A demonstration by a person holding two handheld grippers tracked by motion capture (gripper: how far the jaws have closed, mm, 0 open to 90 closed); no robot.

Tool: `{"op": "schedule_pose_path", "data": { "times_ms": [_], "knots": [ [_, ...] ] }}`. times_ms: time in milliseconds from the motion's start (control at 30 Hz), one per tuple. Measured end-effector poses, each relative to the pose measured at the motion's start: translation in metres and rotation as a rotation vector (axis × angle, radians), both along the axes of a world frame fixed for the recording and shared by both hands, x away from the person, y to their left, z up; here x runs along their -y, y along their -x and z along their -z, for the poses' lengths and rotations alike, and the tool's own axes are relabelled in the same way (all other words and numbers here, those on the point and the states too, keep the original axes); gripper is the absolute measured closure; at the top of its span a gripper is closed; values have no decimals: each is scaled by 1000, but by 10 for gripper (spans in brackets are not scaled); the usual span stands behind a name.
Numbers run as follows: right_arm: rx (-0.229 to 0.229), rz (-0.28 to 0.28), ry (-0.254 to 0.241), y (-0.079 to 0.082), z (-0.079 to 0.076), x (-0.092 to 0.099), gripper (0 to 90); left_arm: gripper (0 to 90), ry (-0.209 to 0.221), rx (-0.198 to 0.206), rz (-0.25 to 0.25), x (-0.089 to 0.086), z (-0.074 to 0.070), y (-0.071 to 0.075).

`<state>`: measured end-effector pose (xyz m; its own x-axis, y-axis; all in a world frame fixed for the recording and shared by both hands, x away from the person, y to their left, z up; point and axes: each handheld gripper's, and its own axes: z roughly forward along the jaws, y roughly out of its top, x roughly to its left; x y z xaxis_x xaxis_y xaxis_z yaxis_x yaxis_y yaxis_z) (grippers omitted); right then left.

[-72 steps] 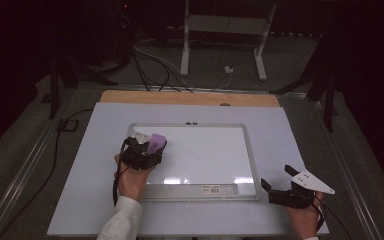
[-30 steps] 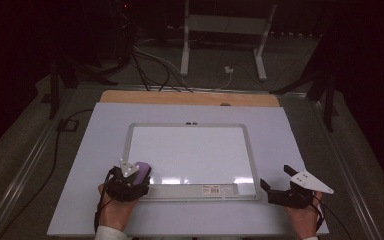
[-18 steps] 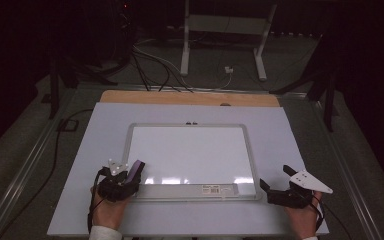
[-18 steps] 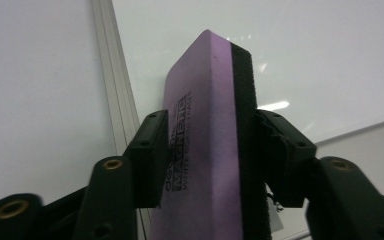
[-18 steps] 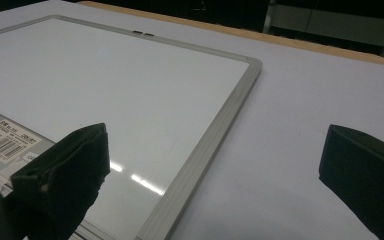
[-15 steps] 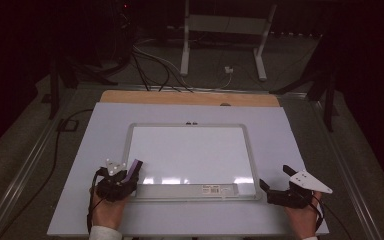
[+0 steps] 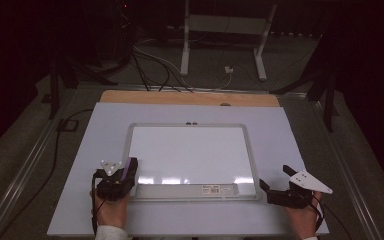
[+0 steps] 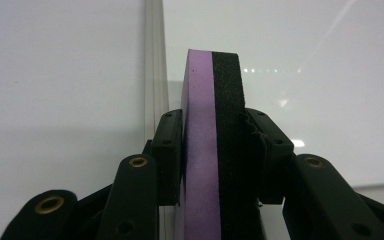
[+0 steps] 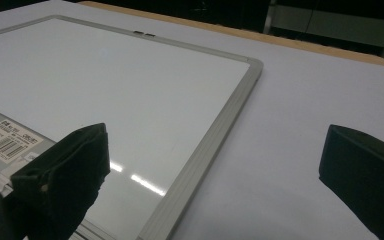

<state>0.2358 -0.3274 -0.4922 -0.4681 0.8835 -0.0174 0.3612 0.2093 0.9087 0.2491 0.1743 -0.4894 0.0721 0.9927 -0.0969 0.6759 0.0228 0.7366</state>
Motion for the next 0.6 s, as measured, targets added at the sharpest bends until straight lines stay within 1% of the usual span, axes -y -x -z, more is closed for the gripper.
{"op": "schedule_pose_path", "data": {
  "times_ms": [167,267,367,433,500,533,567,600],
  "knots": [
    [0,0,0,0,0,0,0,641,-9,23,-43,4,2,-2],
    [1,2,-5,0,0,1,0,641,-12,23,-51,5,2,-4],
    [2,2,-4,0,0,1,0,636,-2,20,-46,3,2,-5],
    [2,2,-4,0,0,1,0,624,21,24,-40,1,2,-5],
    [1,3,-5,0,0,1,0,562,32,32,-35,-1,2,-5],
    [1,3,-5,0,0,1,0,533,47,39,-33,-2,1,-5],
    [1,4,-6,0,0,1,0,505,65,52,-20,-4,0,-4],
    [-1,5,-6,0,0,1,0,480,69,56,-11,-6,-2,-5]
  ]
}}
